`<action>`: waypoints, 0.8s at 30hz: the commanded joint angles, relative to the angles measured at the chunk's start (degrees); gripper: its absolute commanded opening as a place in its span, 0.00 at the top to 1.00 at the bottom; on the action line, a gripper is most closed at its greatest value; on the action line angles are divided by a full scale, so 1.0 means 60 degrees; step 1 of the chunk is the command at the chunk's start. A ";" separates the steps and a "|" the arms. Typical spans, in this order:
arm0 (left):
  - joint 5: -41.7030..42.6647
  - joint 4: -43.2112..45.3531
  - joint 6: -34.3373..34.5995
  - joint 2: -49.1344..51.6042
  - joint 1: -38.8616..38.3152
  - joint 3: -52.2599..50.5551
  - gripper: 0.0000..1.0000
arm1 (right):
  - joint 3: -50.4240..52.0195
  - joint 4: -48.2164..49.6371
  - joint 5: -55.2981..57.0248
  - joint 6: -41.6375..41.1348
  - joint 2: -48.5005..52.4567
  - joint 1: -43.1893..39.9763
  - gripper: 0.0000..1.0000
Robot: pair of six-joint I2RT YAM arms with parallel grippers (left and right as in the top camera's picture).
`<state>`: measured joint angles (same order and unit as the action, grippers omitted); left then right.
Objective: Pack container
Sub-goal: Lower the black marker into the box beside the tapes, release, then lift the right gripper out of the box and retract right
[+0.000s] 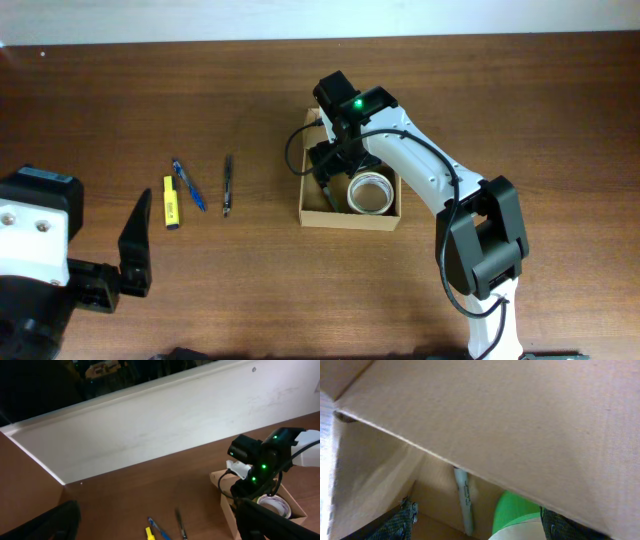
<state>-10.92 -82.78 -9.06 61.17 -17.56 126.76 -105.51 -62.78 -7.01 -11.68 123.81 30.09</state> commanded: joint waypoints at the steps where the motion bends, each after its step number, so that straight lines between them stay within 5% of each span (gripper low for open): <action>1: 0.0000 0.0004 -0.0157 -0.0029 -0.0058 -0.0022 0.01 | 0.0047 -0.0117 -0.0291 0.0233 0.0033 0.0117 0.19; 14: -0.0117 0.0004 -0.0157 -0.0029 -0.0058 -0.0022 0.01 | -0.1687 -0.2488 0.1326 0.0302 -0.1177 0.0725 0.09; 24: -0.0408 -0.0066 -0.0157 -0.0029 -0.0058 -0.0026 0.01 | -0.6335 -0.5683 0.3169 0.0361 -0.2102 0.0725 0.01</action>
<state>-11.38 -83.02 -9.06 61.17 -17.56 126.76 -135.87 -93.56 3.99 -9.85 114.28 34.39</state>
